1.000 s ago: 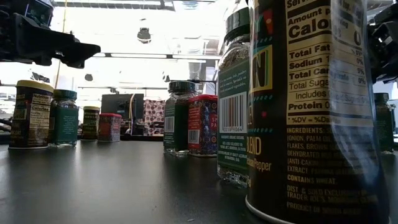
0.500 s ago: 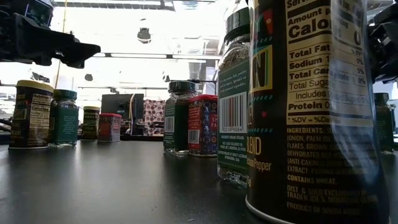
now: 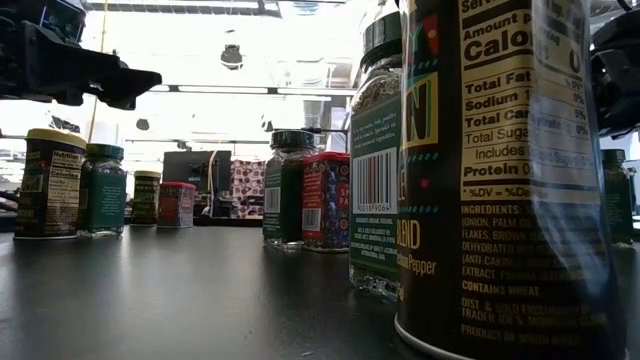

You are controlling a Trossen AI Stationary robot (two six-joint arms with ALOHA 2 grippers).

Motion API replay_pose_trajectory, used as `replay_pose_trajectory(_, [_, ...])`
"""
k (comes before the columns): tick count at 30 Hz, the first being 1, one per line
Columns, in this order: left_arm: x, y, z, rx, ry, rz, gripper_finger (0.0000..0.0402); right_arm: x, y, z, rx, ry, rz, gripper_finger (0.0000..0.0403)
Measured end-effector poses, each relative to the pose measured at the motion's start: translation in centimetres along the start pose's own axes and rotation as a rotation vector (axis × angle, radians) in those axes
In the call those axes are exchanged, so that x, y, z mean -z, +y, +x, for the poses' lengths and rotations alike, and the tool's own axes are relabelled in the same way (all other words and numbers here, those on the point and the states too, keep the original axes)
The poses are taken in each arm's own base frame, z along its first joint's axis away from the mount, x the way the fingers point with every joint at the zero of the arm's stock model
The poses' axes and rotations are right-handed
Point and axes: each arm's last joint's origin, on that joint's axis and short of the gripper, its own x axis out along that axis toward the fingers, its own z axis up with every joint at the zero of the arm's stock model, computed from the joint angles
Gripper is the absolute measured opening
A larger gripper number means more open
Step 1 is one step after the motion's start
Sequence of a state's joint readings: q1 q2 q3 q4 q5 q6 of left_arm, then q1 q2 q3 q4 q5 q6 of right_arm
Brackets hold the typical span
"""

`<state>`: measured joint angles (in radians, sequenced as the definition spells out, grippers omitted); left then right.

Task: Sort spices by type
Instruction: Put the middle red seasoning can into the transparent bin

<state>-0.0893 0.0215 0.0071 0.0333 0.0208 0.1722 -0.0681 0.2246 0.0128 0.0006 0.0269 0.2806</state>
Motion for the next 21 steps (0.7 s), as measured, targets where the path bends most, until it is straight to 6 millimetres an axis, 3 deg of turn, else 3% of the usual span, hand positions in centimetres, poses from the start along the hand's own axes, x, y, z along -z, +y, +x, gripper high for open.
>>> replay_pose_trajectory(5, [0.00,0.00,0.00,0.000,0.000,0.000,0.0279,0.03,-0.01,0.02,0.001,0.003,0.000,0.0360])
replay_pose_trajectory(21, [0.00,0.00,0.00,0.000,0.000,0.000,0.0279,-0.24,0.06,0.03,-0.005,-0.028,0.002,0.0358])
